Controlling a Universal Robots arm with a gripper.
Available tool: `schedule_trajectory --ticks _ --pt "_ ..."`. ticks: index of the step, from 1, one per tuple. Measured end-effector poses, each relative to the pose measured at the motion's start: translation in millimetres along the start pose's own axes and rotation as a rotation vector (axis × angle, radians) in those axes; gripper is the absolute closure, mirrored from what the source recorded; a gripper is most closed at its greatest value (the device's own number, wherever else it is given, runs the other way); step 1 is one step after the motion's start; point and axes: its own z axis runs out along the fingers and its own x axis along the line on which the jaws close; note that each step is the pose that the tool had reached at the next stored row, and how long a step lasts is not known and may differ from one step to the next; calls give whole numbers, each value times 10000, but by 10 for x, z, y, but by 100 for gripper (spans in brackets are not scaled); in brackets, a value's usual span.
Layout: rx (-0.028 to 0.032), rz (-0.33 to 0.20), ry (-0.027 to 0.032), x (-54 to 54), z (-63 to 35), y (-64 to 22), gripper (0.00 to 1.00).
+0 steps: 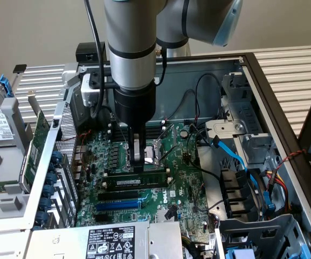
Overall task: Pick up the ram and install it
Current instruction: 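Press down the ram until it locks into place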
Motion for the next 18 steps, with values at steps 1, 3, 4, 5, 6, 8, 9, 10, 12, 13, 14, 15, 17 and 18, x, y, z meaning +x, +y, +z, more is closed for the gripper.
schedule_trajectory --ticks 1,3,4,5,6,8,9,10,12,13,14,15,17,18 --pt "-1 17 9 -2 4 0 89" --pt "0 26 24 -15 11 1 89" --pt "0 26 33 -23 14 2 89" --pt "1 28 44 -29 17 3 89" --pt "1 31 57 -32 19 7 89" --pt "1 32 82 -31 21 11 89" --pt "2 33 88 -31 22 11 89" --pt "5 33 93 -30 25 11 89" --pt "9 35 100 -29 29 12 89" --pt "15 36 102 -28 33 12 89" --pt "33 37 101 -29 39 12 89" --pt "53 38 101 -29 45 12 89" --pt "75 37 102 -28 56 12 89" --pt "78 37 101 -28 59 12 89"
